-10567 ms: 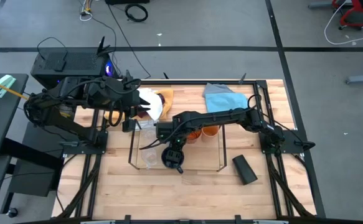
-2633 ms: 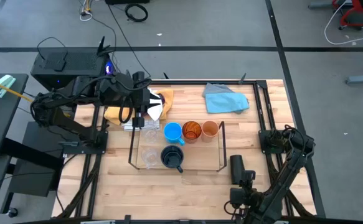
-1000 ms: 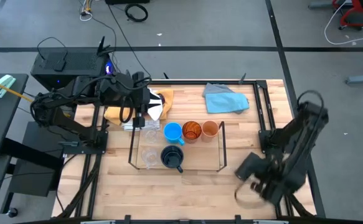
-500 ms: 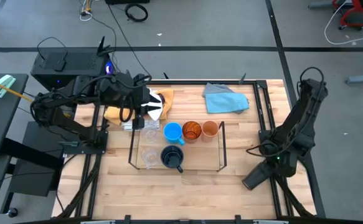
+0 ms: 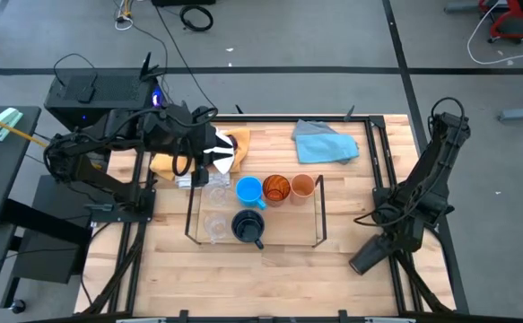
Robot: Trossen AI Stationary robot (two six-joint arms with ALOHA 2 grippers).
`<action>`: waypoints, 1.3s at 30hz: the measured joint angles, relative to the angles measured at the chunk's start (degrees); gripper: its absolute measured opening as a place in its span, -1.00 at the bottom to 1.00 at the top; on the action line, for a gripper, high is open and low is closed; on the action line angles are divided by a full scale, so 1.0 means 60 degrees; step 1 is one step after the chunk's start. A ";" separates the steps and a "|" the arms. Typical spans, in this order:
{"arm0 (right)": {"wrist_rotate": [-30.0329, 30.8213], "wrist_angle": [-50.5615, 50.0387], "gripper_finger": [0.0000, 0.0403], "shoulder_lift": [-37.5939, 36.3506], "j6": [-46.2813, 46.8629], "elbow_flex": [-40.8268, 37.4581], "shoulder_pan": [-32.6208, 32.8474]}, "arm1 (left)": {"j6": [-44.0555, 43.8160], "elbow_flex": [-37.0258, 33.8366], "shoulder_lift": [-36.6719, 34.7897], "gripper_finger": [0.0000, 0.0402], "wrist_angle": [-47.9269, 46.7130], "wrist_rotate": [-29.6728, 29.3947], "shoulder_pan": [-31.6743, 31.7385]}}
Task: Stack small to large cups/mugs on shelf
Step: Put the black cup on the shelf
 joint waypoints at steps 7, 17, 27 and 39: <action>0.0124 0.0967 -0.18 -0.0007 0.0681 -0.0544 -0.0019 | -0.0148 0.0000 0.0000 -0.48 0.0000 0.0178 0.0000; 0.0814 0.2732 -0.18 0.0410 0.0867 -0.1484 -0.0018 | -0.0157 0.0000 0.0000 -0.48 -0.0033 0.0180 0.0000; 0.1449 0.2473 -0.18 0.0401 0.0494 -0.0700 -0.0018 | -0.0135 0.0000 0.0000 -0.49 -0.0040 0.0175 0.0000; 0.2343 0.0729 -0.17 0.0342 -0.1667 -0.0025 -0.0776 | -0.0139 0.0000 0.0000 -0.47 -0.0037 0.0179 0.0000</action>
